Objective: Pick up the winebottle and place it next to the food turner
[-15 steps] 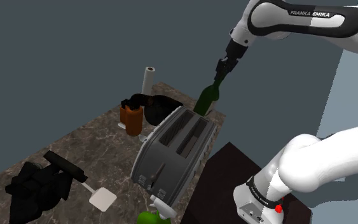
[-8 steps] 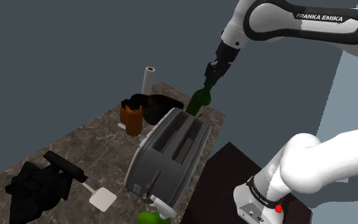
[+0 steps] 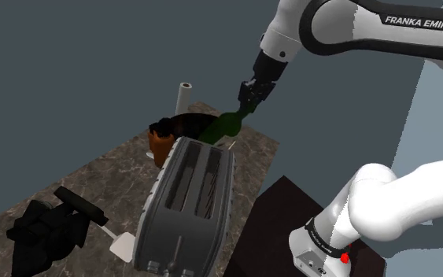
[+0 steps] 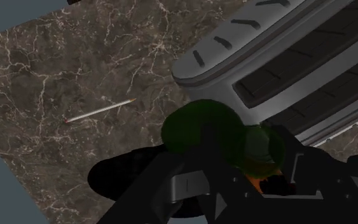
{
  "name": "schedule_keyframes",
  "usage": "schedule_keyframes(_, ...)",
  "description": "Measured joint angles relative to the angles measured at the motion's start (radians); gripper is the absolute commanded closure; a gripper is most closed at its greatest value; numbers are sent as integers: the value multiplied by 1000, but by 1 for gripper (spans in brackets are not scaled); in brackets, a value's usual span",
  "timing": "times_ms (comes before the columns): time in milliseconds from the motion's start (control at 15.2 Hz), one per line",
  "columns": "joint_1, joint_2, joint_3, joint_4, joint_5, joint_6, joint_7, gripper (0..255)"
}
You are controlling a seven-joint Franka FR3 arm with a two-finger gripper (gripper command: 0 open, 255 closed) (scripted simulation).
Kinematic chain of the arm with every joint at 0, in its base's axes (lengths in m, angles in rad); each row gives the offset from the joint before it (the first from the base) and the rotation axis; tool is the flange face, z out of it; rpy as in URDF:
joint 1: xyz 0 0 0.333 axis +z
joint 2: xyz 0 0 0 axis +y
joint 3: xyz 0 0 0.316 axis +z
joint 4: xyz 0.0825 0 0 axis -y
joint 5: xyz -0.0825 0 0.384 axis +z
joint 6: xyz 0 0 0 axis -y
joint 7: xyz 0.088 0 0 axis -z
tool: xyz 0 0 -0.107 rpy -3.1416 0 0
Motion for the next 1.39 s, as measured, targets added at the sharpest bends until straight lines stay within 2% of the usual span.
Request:
schedule_keyframes(528, 68, 51, 152, 53, 51, 12, 196, 255)
schedule_keyframes(858, 101, 123, 251, 123, 63, 24, 325, 255)
schedule_keyframes(1386, 139, 309, 414, 309, 14, 28, 553, 255)
